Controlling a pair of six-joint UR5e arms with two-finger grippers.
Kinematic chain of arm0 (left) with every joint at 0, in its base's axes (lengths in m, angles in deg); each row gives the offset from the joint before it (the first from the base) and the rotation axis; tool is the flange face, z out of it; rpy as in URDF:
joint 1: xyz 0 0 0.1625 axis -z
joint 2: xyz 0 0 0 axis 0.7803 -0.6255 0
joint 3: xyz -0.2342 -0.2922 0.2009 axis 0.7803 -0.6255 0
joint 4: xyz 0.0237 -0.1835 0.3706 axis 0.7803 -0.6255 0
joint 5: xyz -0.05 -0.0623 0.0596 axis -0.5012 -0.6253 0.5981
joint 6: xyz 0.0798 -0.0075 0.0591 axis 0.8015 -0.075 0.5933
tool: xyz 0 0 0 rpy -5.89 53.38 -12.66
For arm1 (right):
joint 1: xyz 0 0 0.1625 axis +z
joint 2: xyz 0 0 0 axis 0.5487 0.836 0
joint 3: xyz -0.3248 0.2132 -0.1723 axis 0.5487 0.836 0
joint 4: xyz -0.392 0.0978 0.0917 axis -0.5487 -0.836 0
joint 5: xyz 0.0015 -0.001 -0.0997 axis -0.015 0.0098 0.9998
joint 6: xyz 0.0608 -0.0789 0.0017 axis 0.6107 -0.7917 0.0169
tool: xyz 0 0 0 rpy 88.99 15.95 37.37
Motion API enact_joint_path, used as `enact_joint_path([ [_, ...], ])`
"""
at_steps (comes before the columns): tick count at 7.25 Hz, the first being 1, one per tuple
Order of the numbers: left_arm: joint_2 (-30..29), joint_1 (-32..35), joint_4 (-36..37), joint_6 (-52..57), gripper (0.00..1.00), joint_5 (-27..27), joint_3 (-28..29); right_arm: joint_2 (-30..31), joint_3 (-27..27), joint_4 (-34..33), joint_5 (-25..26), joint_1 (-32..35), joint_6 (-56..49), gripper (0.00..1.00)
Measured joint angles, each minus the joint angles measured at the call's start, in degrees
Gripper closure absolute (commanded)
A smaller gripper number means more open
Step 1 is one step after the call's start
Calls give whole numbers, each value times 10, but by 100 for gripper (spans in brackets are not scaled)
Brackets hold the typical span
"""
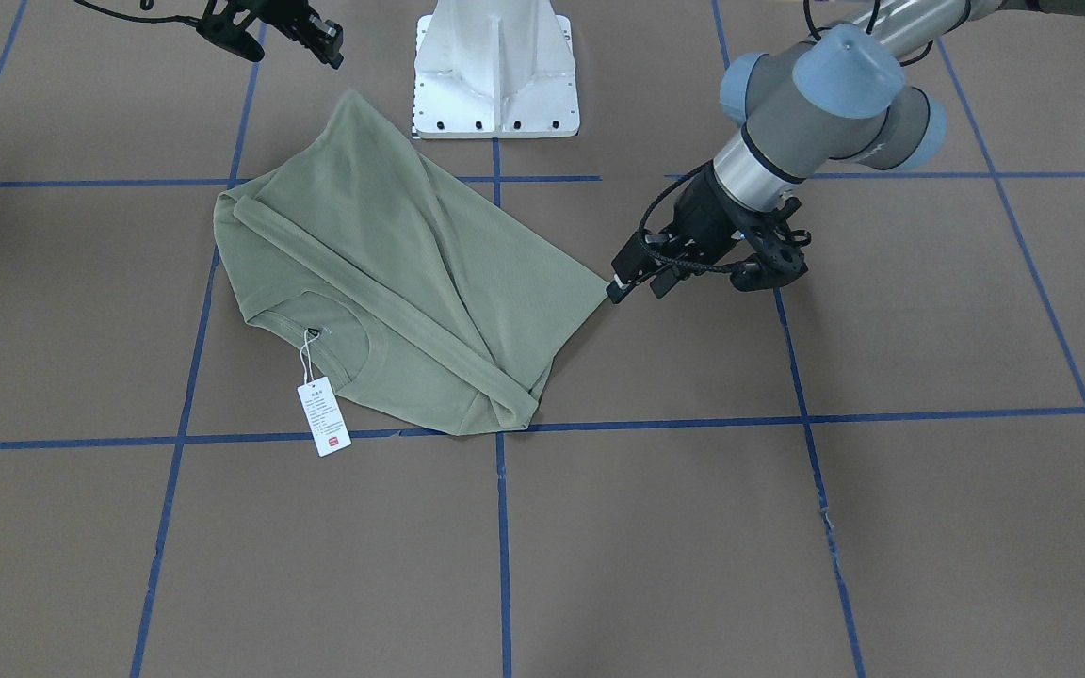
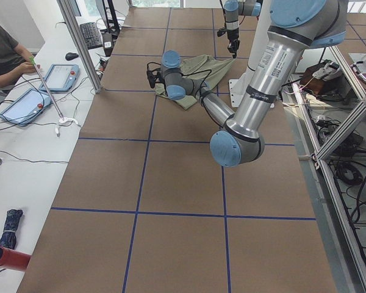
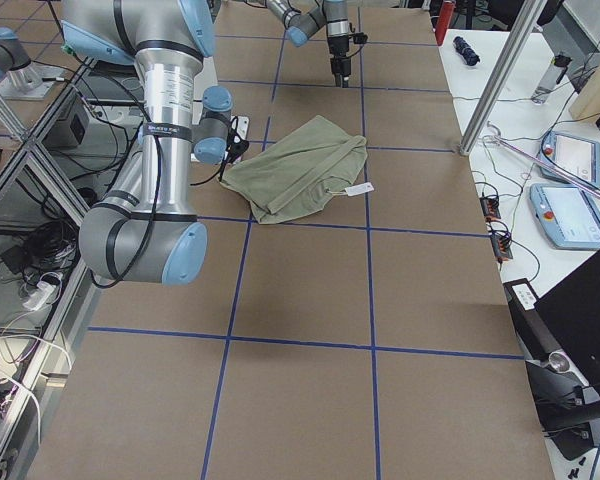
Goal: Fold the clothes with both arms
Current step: 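Lower the left gripper to the shirt edge nearest it while the right gripper holds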
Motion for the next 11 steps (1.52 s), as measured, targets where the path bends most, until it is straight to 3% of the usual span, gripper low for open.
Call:
enact_joint_path([
  [3, 12, -82, 23, -25, 33, 69, 6, -1, -19, 0, -20, 107, -3, 0],
  [8, 7, -105, 30, -25, 47, 81, 43, -21, 32, -1, -29, 207, -17, 0],
  [9, 7, -105, 30, -25, 58, 84, 48, -24, 37, -1, -29, 211, -19, 0],
  [10, 6, -106, 30, -25, 87, 86, 53, -25, 38, -1, -29, 213, -19, 0],
  [11, 6, -106, 30, -25, 100, 87, 55, -26, 38, -1, -29, 214, -20, 0],
])
